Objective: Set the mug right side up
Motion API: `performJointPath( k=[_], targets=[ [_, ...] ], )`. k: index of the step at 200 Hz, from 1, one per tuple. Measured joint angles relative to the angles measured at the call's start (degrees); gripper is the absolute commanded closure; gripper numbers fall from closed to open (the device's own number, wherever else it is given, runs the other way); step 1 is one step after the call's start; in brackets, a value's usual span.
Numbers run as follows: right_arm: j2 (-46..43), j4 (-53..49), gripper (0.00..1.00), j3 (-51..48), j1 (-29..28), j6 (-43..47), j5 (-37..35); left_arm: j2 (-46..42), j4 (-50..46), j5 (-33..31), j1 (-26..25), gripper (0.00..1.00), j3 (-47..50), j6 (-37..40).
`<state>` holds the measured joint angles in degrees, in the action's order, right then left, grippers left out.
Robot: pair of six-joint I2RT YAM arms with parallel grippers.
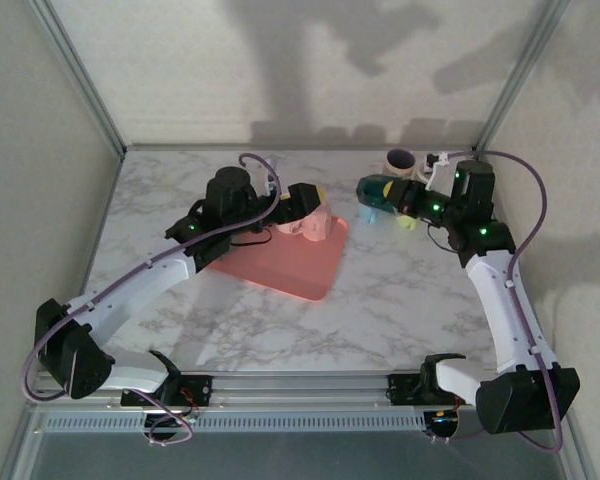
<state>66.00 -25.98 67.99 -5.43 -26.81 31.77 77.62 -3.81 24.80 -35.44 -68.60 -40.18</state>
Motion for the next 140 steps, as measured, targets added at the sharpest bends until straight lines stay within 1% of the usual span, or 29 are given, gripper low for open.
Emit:
performJointPath(
  k=[3, 8, 13, 47, 65, 82, 97, 116, 140],
  targets=[
    [1.1, -3.6, 1.00, 2.4, 0.3, 1.2, -2.2, 0.0, -1.2, -0.7, 0.6, 0.07, 0.0, 1.6],
    [1.9, -5.7, 1.00, 3.8, 0.5, 2.1, -3.9, 0.0, -2.2, -1.2, 1.1, 0.07, 0.0, 2.9],
    [3.4, -9.4, 1.00, 6.3, 1.2, 3.6, -7.4, 0.1, -3.7, -2.0, 1.9, 0.07, 0.0, 4.4],
    [12.1, -22.1, 1.00, 13.2, 6.2, 7.7, -24.2, 1.4, -9.6, -5.9, 4.5, 0.07, -0.4, 13.3],
    [17.9, -27.0, 1.00, 15.9, 9.0, 8.2, -30.2, 2.6, -10.8, -7.3, 4.9, 0.07, -0.4, 16.3],
    [23.8, -29.4, 1.00, 18.2, 11.5, 8.5, -33.4, 3.8, -11.5, -8.0, 4.9, 0.08, -0.4, 18.3],
    [28.8, -30.4, 1.00, 20.2, 13.5, 8.9, -34.8, 4.8, -11.5, -8.2, 4.9, 0.08, -0.4, 19.6],
    [34.7, -30.9, 1.00, 23.2, 14.9, 9.4, -35.4, 5.9, -11.5, -8.2, 4.9, 0.09, -0.4, 20.8],
    [40.3, -30.6, 1.00, 26.7, 15.1, 9.7, -34.9, 6.8, -11.5, -8.1, 4.9, 0.09, -0.4, 22.1]
  ],
)
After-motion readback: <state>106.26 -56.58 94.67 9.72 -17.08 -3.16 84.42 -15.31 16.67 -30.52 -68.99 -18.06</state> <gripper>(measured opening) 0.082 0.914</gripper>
